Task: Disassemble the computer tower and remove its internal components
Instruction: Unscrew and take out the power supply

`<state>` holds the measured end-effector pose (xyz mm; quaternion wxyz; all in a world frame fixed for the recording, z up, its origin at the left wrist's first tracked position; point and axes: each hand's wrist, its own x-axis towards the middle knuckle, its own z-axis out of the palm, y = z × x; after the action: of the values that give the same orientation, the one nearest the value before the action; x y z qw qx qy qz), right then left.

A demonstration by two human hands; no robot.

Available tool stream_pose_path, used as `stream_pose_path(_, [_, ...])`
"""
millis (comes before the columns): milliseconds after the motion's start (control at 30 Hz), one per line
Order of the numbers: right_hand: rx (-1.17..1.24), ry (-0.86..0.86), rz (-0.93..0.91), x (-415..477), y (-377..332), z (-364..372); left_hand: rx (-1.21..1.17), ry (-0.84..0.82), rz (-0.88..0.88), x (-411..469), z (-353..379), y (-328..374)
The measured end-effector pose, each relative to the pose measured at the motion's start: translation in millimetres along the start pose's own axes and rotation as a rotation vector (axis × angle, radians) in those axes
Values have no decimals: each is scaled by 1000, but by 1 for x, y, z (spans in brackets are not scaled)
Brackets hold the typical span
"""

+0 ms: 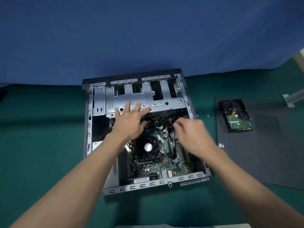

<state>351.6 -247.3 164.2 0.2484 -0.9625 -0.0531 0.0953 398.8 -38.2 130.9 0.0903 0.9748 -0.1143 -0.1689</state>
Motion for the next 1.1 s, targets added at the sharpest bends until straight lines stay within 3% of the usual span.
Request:
stream_pose_path(67, [-216, -226, 52, 12, -14, 23, -6, -3, 3, 0, 0, -1])
stream_pose_path(167, [-334, -341, 131, 24, -15, 47, -20, -1, 3, 0, 1, -1])
stream_pose_path(300, [-225, -363, 294, 42, -1, 60, -43, -4, -2, 1, 2, -2])
stream_pose_path(467, [-129, -226, 416, 57, 8, 67, -77, 1, 2, 1, 4, -3])
stream_pose_path(733, [-193, -283, 424, 63, 6, 65, -81, -8, 0, 0, 2, -2])
stream_pose_path(1100, [-412, -395, 190, 58, 14, 67, -60, -9, -4, 0, 1, -2])
